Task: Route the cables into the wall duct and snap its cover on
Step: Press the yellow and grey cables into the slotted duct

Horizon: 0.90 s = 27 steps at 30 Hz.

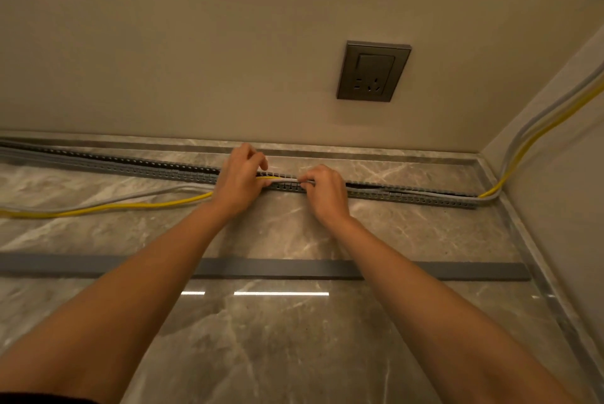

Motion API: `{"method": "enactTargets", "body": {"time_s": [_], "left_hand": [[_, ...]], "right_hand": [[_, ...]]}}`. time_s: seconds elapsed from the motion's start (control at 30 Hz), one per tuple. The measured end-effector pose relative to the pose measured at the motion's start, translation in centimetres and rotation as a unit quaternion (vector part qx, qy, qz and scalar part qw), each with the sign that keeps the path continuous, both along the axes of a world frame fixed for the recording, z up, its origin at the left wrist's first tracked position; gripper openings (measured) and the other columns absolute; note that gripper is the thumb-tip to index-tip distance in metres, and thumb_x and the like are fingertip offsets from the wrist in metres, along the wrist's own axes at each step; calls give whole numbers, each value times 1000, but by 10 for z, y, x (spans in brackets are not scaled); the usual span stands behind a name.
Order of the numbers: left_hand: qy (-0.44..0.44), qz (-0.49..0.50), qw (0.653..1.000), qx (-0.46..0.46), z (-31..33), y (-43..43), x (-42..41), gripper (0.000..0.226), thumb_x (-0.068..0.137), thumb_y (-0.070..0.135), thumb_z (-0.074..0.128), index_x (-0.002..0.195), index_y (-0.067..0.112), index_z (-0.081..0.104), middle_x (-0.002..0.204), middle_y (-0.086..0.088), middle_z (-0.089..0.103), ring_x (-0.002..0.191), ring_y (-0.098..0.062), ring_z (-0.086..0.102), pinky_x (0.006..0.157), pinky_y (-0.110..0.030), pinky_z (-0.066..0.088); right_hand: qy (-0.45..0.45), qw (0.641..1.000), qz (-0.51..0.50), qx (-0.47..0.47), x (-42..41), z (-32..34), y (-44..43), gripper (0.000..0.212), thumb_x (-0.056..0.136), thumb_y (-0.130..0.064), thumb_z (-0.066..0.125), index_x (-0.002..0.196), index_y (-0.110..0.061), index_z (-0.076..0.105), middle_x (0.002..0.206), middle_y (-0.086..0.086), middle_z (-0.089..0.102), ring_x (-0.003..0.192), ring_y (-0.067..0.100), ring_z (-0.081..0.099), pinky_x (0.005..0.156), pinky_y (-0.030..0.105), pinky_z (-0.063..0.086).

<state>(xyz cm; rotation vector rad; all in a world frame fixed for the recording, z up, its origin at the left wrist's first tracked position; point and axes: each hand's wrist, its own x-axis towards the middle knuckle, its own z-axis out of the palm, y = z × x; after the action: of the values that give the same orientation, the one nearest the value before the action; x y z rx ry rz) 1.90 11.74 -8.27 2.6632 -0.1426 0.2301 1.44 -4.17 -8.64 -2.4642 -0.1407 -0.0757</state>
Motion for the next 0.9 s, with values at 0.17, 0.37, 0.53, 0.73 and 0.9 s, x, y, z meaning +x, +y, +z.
{"method": "enactTargets", "body": {"time_s": [0.17, 0.37, 0.53, 0.73, 0.9], "left_hand": [[-32, -96, 980, 170, 4, 43, -13, 11, 73, -2, 71, 84, -5, 67, 82, -26, 64, 74, -41, 62, 63, -44, 49], [-16, -192, 963, 190, 3, 67, -10, 12, 80, -1, 65, 91, -5, 67, 87, -27, 64, 76, -42, 64, 60, -42, 51], [49, -177, 975, 124, 14, 72, 4, 25, 91, 1, 46, 115, 0, 51, 117, -24, 57, 107, -38, 55, 81, -42, 42], [60, -196, 973, 103, 21, 74, 15, 7, 91, 7, 46, 85, 10, 48, 106, -23, 58, 95, -36, 55, 66, -34, 32], [27, -163, 982, 87, 20, 75, 20, 17, 86, 5, 52, 94, 1, 67, 109, -20, 58, 103, -33, 53, 76, -38, 37]], "right_hand": [[-52, 997, -8, -49, -6, 0, 28, 20, 86, 1, 53, 92, 1, 72, 97, 20, 64, 98, 33, 54, 83, 40, 44], [-40, 997, -52, -40, -16, -3, 74, 21, 87, -5, 57, 103, 0, 70, 102, 19, 63, 102, 33, 54, 86, 36, 43], [-8, 994, -111, -20, -9, 2, 85, 20, 88, -2, 55, 101, 3, 69, 104, 21, 63, 105, 33, 53, 85, 35, 43], [30, 990, -132, -36, -4, 0, 90, 22, 89, -2, 51, 105, 2, 66, 110, 19, 56, 112, 33, 45, 86, 25, 31], [36, 987, -148, -53, -2, 4, 91, 18, 87, -4, 56, 100, 1, 67, 112, 17, 59, 111, 30, 48, 89, 30, 35]]}}
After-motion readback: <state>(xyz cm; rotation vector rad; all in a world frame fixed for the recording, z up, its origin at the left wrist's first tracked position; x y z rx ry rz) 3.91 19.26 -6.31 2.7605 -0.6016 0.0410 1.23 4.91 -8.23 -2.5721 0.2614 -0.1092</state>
